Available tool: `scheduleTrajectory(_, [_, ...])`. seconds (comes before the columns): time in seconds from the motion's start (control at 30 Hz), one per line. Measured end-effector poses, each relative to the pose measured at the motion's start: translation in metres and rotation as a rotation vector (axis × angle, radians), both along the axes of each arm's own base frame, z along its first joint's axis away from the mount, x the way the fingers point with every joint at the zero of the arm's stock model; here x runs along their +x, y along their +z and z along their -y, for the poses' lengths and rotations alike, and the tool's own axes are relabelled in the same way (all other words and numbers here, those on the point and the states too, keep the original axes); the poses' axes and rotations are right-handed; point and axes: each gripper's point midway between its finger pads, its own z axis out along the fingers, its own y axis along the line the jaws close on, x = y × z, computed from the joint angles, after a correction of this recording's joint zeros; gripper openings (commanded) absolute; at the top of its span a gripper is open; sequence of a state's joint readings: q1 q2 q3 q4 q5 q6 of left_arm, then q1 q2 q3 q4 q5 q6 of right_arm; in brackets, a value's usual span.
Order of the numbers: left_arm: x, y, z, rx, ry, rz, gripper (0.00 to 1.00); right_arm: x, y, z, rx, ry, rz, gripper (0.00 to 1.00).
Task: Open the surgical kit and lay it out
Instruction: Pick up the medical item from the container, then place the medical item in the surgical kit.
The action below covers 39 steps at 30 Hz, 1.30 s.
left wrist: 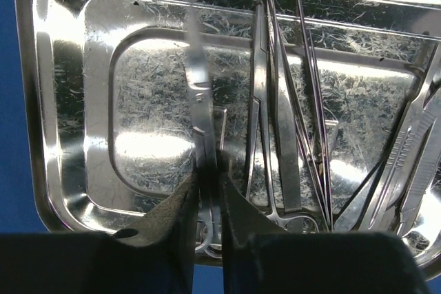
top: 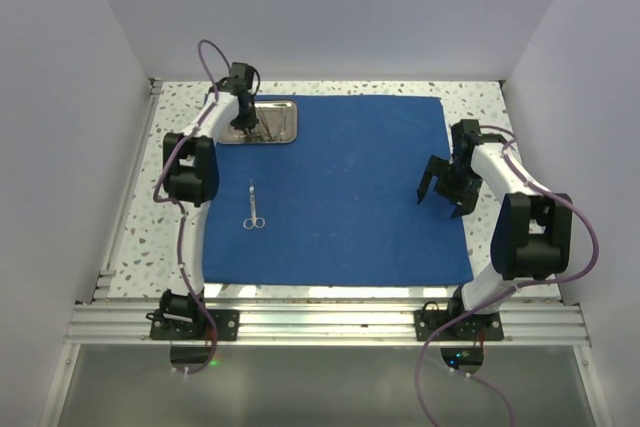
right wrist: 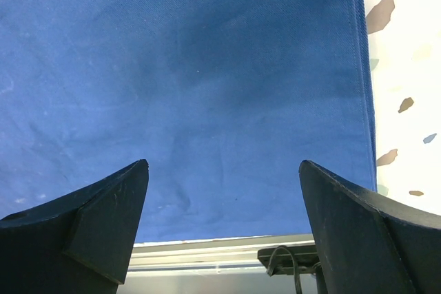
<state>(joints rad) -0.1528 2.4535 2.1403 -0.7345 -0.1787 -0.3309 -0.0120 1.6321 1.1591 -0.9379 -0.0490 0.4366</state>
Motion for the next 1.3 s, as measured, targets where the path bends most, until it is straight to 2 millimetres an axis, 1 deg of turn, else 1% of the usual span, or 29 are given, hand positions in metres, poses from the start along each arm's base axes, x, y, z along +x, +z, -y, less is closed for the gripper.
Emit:
scheduleTrajectory(0.03, [0.001, 0.0, 0.001, -0.002, -0.002, 0.002, 0.05, 0.0, 0.0, 0.0, 0.0, 0.0, 0.0, 0.95])
scheduleTrajectory(0.07, [0.002, 0.0, 0.002, -0.007, -0.005, 0.003, 0.0, 0.0, 0.0, 0.0, 0.0, 0.0, -0.001, 0.95])
scheduleTrajectory(0.43, [0.005, 0.003, 0.005, -0.036, -0.02, 0.011, 0.0, 0.0, -0.003, 0.0, 0.001, 0.0, -0.01, 0.95])
scheduleTrajectory(0.6, [0.001, 0.005, 0.005, -0.051, -0.025, -0.007, 0.0, 0.0, -0.003, -0.001, 0.005, 0.0, -0.007, 0.95])
scheduleTrajectory(0.67, [-0.002, 0.01, 0.005, -0.052, -0.025, -0.011, 0.0, 0.001, -0.003, -0.002, 0.01, 0.001, -0.004, 0.95])
scheduleTrajectory(0.73, [-0.004, 0.018, 0.004, -0.053, -0.026, -0.005, 0.0, 0.002, -0.002, -0.003, 0.017, 0.002, -0.001, 0.95])
scheduleTrajectory(0.8, [-0.009, 0.033, 0.004, -0.057, -0.027, 0.011, 0.0, 0.002, -0.002, -0.004, 0.022, 0.003, 0.001, 0.94])
scheduleTrajectory(0.83, [-0.014, 0.04, 0.004, -0.059, -0.028, 0.017, 0.0, 0.002, -0.002, -0.004, 0.022, 0.003, 0.001, 0.95])
scheduleTrajectory(0.93, [-0.039, 0.065, 0.003, -0.066, -0.031, 0.033, 0.0, 0.003, -0.002, -0.004, 0.022, 0.003, 0.002, 0.95])
scheduleTrajectory(1.0, [-0.065, 0.077, 0.003, -0.068, -0.035, 0.033, 0.0, 0.003, -0.002, -0.004, 0.022, 0.003, 0.004, 0.95])
scheduleTrajectory(1.07, [-0.098, 0.081, 0.005, -0.075, -0.039, 0.015, 0.0, 0.003, -0.002, -0.004, 0.022, 0.003, 0.005, 0.95])
scheduleTrajectory(1.13, [-0.133, 0.079, 0.009, -0.086, -0.046, -0.004, 0.0, 0.003, -0.002, -0.004, 0.022, 0.004, 0.006, 0.95])
scheduleTrajectory(1.23, [-0.183, 0.061, 0.016, -0.109, -0.062, -0.071, 0.0, 0.004, -0.002, -0.004, 0.022, 0.004, 0.009, 0.95])
scheduleTrajectory(1.3, [-0.211, 0.045, 0.02, -0.119, -0.071, -0.122, 0.0, 0.004, -0.002, -0.004, 0.022, 0.004, 0.009, 0.95])
